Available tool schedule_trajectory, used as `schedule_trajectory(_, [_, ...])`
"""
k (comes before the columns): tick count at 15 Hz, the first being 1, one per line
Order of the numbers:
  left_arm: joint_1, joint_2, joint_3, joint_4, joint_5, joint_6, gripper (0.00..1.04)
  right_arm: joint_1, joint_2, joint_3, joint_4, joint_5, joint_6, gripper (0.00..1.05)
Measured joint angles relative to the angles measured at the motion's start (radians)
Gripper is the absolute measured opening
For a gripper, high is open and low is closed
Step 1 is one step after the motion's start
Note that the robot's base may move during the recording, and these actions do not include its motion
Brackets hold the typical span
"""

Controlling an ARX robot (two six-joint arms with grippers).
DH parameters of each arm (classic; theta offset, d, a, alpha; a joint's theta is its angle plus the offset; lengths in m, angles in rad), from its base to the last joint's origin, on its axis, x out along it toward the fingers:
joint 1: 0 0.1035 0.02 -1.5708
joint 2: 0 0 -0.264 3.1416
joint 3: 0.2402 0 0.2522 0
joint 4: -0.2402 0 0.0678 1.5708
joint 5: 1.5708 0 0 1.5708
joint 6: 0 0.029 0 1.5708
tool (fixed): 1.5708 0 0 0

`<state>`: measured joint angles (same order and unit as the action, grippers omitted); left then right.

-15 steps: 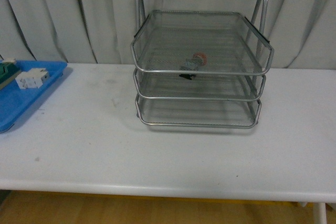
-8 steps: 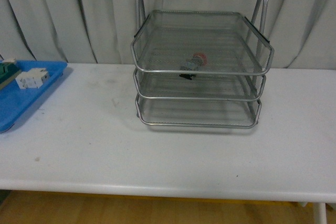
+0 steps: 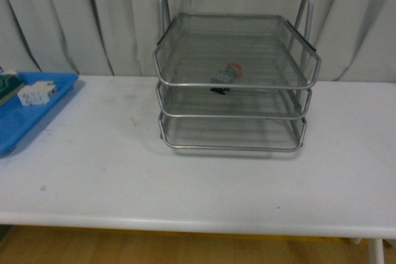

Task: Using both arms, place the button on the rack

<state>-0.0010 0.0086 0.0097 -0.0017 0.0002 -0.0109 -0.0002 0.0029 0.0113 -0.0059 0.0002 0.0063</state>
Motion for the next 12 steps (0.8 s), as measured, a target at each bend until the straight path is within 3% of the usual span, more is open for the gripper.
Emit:
schedule_trajectory(5, [0.0,0.0,0.0,-0.002,0.0,0.0,0.98,0.0,0.001,0.0,0.002,0.0,-0.002,0.02])
schedule_trajectory(12, [0.0,0.0,0.0,-0.002,0.0,0.0,0.98,0.0,0.001,0.0,0.002,0.0,-0.002,0.87])
